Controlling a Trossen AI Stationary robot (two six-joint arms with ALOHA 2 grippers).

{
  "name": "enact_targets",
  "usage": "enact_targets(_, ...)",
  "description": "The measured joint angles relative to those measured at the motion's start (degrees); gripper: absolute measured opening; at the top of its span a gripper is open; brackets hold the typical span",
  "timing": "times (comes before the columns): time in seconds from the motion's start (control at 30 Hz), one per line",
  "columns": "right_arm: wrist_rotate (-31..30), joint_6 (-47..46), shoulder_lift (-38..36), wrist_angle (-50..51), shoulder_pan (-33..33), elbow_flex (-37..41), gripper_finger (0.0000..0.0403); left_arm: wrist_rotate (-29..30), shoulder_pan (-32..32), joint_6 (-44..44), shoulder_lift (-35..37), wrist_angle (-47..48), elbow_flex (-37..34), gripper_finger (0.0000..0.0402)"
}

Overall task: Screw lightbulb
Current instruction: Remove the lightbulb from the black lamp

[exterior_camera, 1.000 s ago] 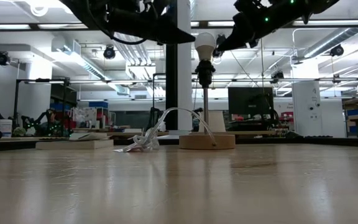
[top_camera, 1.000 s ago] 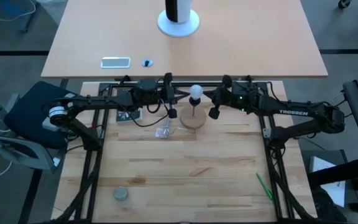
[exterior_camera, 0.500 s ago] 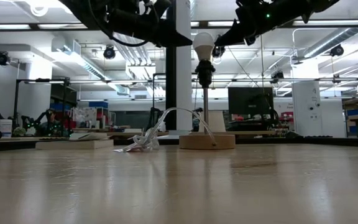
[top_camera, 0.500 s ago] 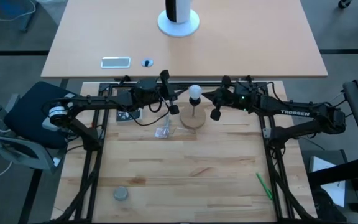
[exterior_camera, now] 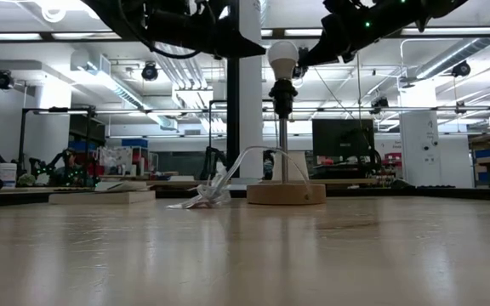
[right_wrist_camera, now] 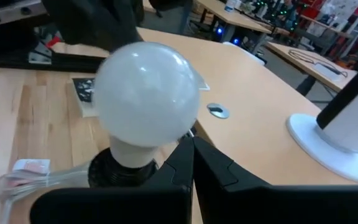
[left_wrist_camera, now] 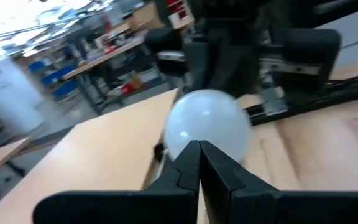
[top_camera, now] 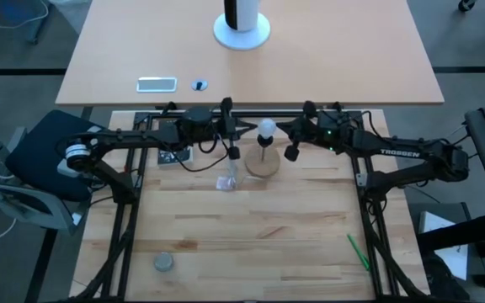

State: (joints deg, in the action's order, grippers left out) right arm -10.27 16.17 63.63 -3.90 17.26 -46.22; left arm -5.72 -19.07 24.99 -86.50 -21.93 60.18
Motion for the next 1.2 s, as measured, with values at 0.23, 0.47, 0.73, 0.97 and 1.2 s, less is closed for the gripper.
enact_targets(0.23,0.25,-0.29,-2.54,1.07,-0.89,0.04,0.0,11.1,-0.07,0.0,-0.04,0.41,0.0,0.0)
enact_targets(0.47,6.36,1.7,-2.76,1.0,-2.03,0.09,0.0,9.64,-0.17,0.92,-1.42,0.45,0.02,0.0)
enact_targets(0.73,5.01,1.57,0.26,0.74,-1.99,0.2,0.0,4.92,-0.22,1.51,-3.06,-1.28,0.02,0.0)
enact_targets(0.97,2.72,1.74,0.25,1.13,-1.99,0.22,0.0,0.9,-0.26,1.51,-2.77,-1.01,0.02,0.0)
enact_targets(1.2,-0.27,1.81,0.34,0.45,-1.81,1.07,0.0,0.13,-0.09,1.51,-2.49,-0.44,0.02,0.0)
